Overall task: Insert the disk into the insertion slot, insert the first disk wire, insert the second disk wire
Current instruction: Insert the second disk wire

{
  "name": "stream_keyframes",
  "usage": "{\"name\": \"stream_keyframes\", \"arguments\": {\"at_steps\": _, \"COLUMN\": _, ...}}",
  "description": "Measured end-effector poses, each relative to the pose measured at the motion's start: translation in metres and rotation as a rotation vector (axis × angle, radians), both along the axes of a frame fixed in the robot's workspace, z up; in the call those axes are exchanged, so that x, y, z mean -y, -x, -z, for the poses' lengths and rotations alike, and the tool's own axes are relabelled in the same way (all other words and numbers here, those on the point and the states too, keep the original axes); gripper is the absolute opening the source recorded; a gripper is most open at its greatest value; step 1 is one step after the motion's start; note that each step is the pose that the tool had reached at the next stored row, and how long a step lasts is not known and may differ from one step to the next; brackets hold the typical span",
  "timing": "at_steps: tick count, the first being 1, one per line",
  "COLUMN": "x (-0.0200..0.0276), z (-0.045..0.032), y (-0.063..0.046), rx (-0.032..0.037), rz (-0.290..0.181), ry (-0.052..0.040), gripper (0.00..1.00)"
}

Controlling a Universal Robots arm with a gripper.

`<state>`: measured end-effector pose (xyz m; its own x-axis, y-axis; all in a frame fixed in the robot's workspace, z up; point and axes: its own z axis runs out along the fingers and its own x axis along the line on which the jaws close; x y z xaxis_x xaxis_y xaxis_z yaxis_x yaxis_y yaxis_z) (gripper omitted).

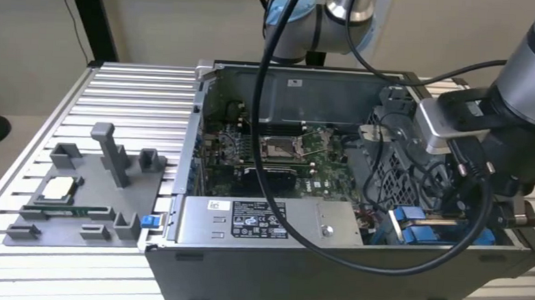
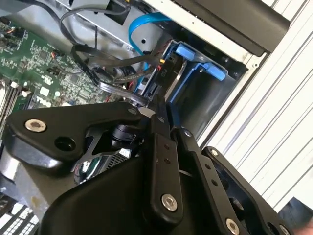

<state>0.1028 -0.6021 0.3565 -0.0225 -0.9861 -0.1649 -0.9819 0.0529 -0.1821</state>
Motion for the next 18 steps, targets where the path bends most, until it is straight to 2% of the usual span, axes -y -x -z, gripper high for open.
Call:
{"name": "stream_keyframes", "arguments": {"at_steps": 4, "x": 0.0, "z": 0.0015, "y": 0.0, "rx": 0.0389, "rz": 0.0, "ry": 0.0147, "gripper": 0.0}}
{"name": "stream_keyframes", "arguments": {"at_steps": 5, "x": -0.0001, "z": 0.0019, "y": 0.0, "rx": 0.0434, "rz": 0.0, "ry": 0.0212, "gripper": 0.0}}
{"name": "stream_keyframes", "arguments": {"at_steps": 7, "x": -0.0006, "z": 0.0022, "y": 0.0, "rx": 0.0444, "rz": -0.001, "ry": 0.0296, "gripper": 0.0}}
{"name": "stream_keyframes", "arguments": {"at_steps": 9, "x": -0.0032, "z": 0.0027, "y": 0.0, "rx": 0.0477, "rz": -0.001, "ry": 0.0372, "gripper": 0.0}}
{"name": "stream_keyframes", "arguments": {"at_steps": 11, "x": -0.007, "z": 0.003, "y": 0.0, "rx": 0.0505, "rz": -0.001, "ry": 0.0429, "gripper": 0.0}}
{"name": "stream_keyframes", "arguments": {"at_steps": 15, "x": -0.0163, "z": 0.0032, "y": 0.0, "rx": 0.0506, "rz": -0.001, "ry": 0.0534, "gripper": 0.0}}
{"name": "stream_keyframes", "arguments": {"at_steps": 16, "x": -0.018, "z": 0.0034, "y": 0.0, "rx": 0.0506, "rz": -0.001, "ry": 0.0627, "gripper": 0.0}}
{"name": "stream_keyframes", "arguments": {"at_steps": 18, "x": -0.0201, "z": 0.0035, "y": 0.001, "rx": 0.0505, "rz": -0.002, "ry": 0.0972, "gripper": 0.0}}
